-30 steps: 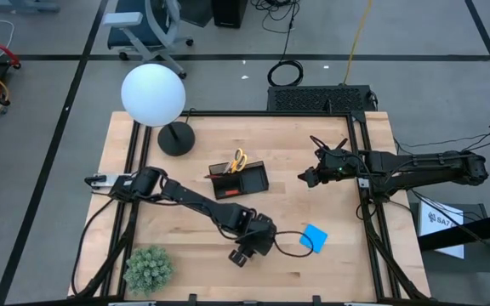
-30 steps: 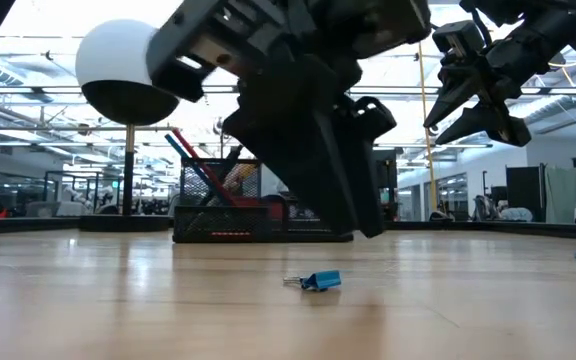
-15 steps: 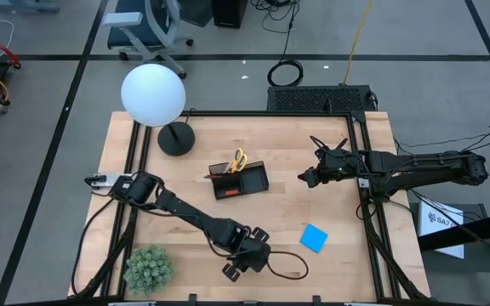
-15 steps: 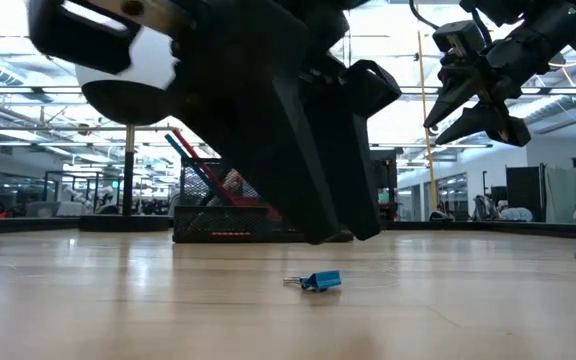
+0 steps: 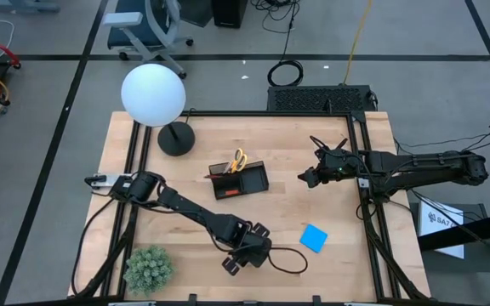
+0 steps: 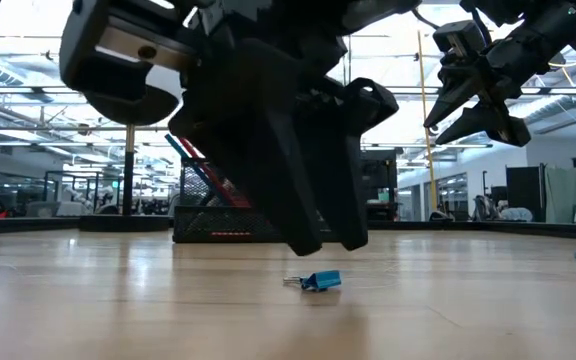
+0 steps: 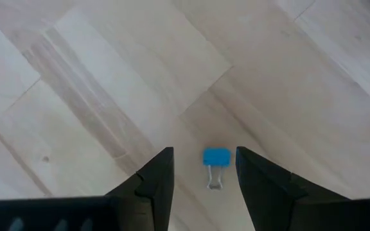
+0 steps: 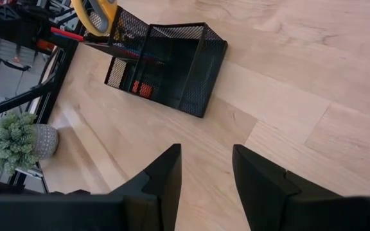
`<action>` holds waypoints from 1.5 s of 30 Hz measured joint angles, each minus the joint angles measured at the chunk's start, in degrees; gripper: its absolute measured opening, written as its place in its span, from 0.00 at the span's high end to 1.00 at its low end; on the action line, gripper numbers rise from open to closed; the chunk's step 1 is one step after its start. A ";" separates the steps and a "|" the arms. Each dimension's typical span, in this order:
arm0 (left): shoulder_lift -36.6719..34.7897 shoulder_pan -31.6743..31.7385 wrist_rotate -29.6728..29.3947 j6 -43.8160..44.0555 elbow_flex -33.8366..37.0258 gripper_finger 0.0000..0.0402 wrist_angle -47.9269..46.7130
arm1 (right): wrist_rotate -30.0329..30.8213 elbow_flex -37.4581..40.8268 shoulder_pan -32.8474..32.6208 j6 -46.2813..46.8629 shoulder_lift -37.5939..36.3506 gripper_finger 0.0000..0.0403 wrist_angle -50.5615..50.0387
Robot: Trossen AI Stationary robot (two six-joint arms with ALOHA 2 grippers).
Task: Pick and place office supplies into organizer
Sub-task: Put the blue clip into the black organizer
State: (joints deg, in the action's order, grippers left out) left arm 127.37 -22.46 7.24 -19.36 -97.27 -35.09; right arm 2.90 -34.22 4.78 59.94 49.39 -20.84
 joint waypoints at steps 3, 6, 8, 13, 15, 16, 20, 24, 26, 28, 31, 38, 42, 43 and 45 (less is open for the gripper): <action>0.00 -0.34 -0.01 -0.01 0.00 0.60 0.05 | 0.00 0.00 0.00 0.00 0.02 0.68 0.00; 0.00 -0.43 -0.04 -0.01 0.00 0.60 0.28 | 0.00 0.00 0.00 0.00 0.00 0.68 0.00; 0.00 -0.39 -0.15 -0.01 0.00 0.60 0.24 | 0.00 0.00 0.00 0.00 0.01 0.68 0.00; 1.36 -0.32 -0.25 -0.03 0.11 0.60 0.18 | 0.00 0.00 0.00 0.02 0.02 0.68 -0.06; 2.12 -0.34 -0.04 0.07 0.02 0.60 0.61 | 0.01 0.00 0.00 0.01 0.00 0.68 -0.13; 2.16 -0.35 0.09 0.05 -0.02 0.60 0.44 | 0.01 0.00 0.00 0.02 0.03 0.68 -0.26; 2.85 -0.58 0.17 0.14 -0.17 0.60 0.35 | 0.00 0.00 0.00 0.04 0.02 0.68 -0.48; 2.93 -0.63 0.18 0.38 -0.17 0.60 0.39 | 0.01 0.00 0.00 -0.05 0.02 0.68 -0.54; 2.96 -0.65 0.18 0.25 -0.15 0.60 0.38 | 0.03 0.00 0.00 -0.16 0.02 0.68 -0.51; 3.00 -0.65 0.21 0.16 -0.15 0.60 0.37 | 0.09 0.00 0.00 -0.20 0.02 0.68 -0.52; 3.04 -0.67 0.49 -0.03 -0.13 0.65 0.33 | 0.12 0.00 0.00 -0.20 0.02 0.68 -0.50; 3.08 -0.72 0.75 -0.01 -0.10 0.83 0.63 | 0.22 0.00 0.00 -0.61 0.02 0.68 -0.48; 3.06 -0.74 0.75 -0.01 -0.07 0.90 0.63 | 0.22 0.00 0.00 -0.61 0.02 0.68 -0.48; 3.06 -0.74 0.75 -0.01 -0.07 0.91 0.61 | 0.22 0.00 0.00 -0.62 0.02 0.68 -0.48; 3.06 -0.76 0.75 -0.01 -0.07 0.91 0.59 | 0.22 0.00 0.00 -0.63 0.02 0.68 -0.48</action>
State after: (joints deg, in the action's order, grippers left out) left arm 130.43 -23.22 7.99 -19.38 -97.34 -34.50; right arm 3.11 -34.22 4.78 59.31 49.41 -21.32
